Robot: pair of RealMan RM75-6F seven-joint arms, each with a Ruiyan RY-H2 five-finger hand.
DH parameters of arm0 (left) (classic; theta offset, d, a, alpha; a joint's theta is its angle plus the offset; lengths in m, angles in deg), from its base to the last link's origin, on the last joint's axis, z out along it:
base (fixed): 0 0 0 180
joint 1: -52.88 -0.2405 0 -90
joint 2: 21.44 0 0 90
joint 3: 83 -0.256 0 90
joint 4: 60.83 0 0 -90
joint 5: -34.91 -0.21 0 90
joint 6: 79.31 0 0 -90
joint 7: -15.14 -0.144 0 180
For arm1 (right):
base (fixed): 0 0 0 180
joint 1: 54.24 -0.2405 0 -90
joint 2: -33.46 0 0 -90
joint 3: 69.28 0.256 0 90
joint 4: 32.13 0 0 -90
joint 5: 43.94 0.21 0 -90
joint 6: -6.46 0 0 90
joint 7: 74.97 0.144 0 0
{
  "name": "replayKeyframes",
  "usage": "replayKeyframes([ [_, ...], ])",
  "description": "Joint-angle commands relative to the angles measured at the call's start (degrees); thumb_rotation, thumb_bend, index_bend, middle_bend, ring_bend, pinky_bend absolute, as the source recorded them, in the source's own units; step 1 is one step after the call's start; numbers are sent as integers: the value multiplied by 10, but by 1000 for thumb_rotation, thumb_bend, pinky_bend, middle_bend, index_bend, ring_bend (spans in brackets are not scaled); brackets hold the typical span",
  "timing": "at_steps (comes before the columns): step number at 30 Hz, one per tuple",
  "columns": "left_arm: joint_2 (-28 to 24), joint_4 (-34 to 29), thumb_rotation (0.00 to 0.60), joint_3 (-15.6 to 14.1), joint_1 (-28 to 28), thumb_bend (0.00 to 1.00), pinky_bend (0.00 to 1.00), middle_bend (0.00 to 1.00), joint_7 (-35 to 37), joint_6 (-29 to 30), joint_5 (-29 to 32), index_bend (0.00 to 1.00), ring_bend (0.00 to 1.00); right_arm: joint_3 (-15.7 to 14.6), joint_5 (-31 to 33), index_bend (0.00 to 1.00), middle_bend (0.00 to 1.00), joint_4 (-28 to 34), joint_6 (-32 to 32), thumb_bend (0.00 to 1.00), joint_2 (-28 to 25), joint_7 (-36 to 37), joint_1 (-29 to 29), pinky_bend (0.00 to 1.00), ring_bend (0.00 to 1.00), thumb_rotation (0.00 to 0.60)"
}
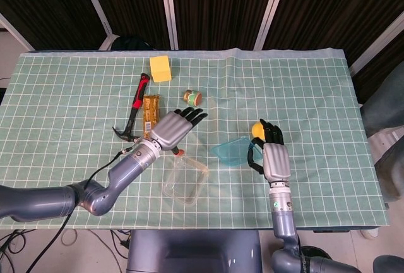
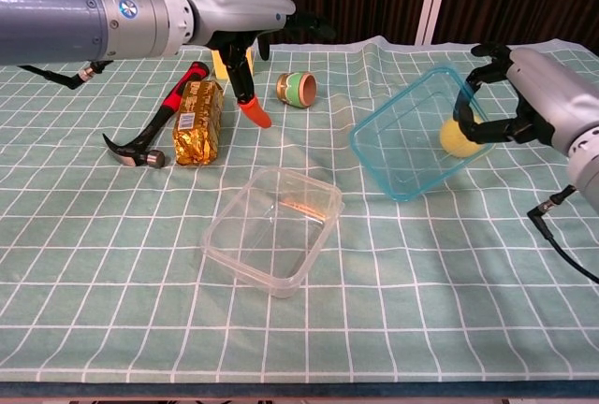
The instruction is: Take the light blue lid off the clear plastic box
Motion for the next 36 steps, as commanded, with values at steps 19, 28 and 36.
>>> replayKeyframes([
  [19,-85,-80,600,-18,-111,0,257,35,72,106,-91,30,67,70,185,0,0,43,-2,329,-113,-194,10,0,0,600],
  [28,-147,-160,600,-92,-220,0,189,0,57,226,-191,4,10,-10,90,0,0,161,-10,313,-244,-92,92,0,0,600],
  [36,-188,-157,600,-171,-338,0,130,0,74,331,-265,0,0,-98,-48,0,0,180,-4,233,-359,10,153,0,0,600],
])
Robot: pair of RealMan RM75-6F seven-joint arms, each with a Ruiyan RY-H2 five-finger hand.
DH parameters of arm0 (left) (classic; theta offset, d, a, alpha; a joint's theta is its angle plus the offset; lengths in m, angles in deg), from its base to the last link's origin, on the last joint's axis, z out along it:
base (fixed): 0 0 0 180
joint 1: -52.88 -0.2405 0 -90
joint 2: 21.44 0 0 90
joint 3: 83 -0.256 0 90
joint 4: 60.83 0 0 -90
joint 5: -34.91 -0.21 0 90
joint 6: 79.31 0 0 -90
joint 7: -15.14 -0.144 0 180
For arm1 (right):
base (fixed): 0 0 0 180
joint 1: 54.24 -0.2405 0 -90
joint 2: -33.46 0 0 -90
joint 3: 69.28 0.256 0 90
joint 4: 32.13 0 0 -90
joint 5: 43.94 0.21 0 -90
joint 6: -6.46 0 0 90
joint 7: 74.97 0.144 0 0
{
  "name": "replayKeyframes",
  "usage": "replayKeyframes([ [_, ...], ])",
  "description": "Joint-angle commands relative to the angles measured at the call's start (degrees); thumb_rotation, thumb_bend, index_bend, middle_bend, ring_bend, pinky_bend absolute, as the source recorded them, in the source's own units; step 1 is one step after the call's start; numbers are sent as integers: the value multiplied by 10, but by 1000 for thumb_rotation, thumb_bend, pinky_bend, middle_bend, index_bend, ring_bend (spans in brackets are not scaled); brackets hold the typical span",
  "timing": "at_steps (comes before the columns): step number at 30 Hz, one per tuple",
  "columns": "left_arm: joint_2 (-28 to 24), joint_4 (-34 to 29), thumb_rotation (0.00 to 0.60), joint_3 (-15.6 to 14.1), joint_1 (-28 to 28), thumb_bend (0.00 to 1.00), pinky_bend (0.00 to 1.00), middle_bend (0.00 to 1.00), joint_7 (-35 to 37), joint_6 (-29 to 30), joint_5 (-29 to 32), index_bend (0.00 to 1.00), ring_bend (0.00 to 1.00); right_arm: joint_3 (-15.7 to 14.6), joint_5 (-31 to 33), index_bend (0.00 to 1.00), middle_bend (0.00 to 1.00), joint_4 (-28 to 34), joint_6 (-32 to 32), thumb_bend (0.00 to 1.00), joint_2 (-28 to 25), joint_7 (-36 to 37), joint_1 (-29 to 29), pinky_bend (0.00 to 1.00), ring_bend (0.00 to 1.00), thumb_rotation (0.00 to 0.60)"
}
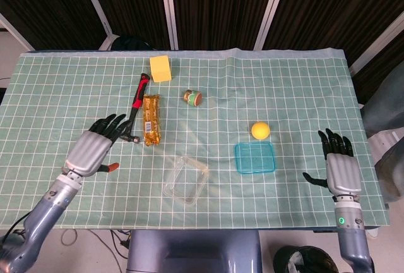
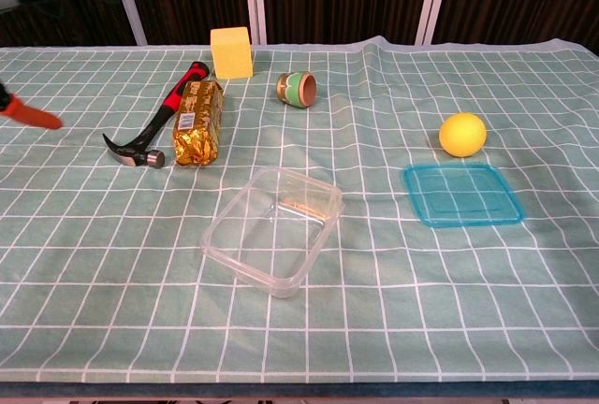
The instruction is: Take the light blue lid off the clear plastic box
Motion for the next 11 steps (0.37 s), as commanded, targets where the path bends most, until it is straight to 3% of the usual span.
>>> replayKeyframes([
  [1,-23,11,600,-44,-69,0,120,0,31,56,-36,0,0,-53,-79,0,0,-4,15,234,-61,61,42,0,0,600],
  [7,-22,61,600,-70,-150,0,91,0,81,133,-77,0,0,-77,-150,0,0,-43,69,234,-90,121,75,0,0,600],
  [11,-6,105,600,-69,-187,0,90,0,96,178,-103,0,0,-81,-150,0,0,-66,83,234,-90,145,87,0,0,600],
])
